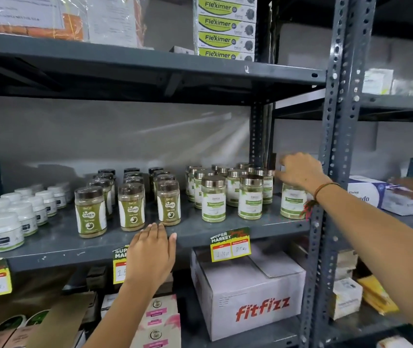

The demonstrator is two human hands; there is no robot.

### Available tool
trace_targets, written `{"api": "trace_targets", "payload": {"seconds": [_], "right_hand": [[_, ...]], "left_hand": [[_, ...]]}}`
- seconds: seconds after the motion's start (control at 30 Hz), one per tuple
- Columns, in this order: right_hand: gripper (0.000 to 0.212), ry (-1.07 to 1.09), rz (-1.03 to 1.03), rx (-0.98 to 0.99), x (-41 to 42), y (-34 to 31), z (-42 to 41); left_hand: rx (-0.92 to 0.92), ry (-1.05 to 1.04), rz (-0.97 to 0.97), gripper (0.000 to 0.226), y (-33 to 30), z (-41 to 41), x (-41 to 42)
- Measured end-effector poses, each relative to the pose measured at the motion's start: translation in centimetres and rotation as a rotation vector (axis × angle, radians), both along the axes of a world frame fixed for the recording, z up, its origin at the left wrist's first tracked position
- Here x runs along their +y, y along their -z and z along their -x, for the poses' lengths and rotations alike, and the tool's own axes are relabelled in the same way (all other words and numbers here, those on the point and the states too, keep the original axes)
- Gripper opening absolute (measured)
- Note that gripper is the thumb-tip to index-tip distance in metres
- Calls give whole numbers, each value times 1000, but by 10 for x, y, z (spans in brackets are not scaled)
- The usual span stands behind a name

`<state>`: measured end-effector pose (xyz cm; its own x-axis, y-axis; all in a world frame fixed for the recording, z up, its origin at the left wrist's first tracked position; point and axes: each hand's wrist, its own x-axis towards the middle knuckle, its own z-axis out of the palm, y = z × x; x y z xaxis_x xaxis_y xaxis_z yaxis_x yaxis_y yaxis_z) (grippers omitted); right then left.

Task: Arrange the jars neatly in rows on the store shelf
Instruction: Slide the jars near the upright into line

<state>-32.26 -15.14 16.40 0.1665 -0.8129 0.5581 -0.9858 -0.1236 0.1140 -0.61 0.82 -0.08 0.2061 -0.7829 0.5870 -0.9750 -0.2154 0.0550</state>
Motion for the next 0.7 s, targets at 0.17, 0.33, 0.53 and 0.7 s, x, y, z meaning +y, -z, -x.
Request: {"api": "trace_targets", "payload": {"seconds": [0.17, 0.33, 0.53, 0.7], "right_hand": [[63, 146, -165, 112, -5, 0, 9], [60, 224, -228, 149, -8, -2, 3], [52, 144, -244, 82, -15, 2, 7], [52, -25, -309, -30, -23, 3, 15]], "left_hand": [[8, 4, -6, 72, -2, 2, 3], [15, -7, -27, 69, -4, 4, 6], [15, -21, -55, 69, -4, 4, 6], [31, -24, -70, 80, -3, 3, 5]]}}
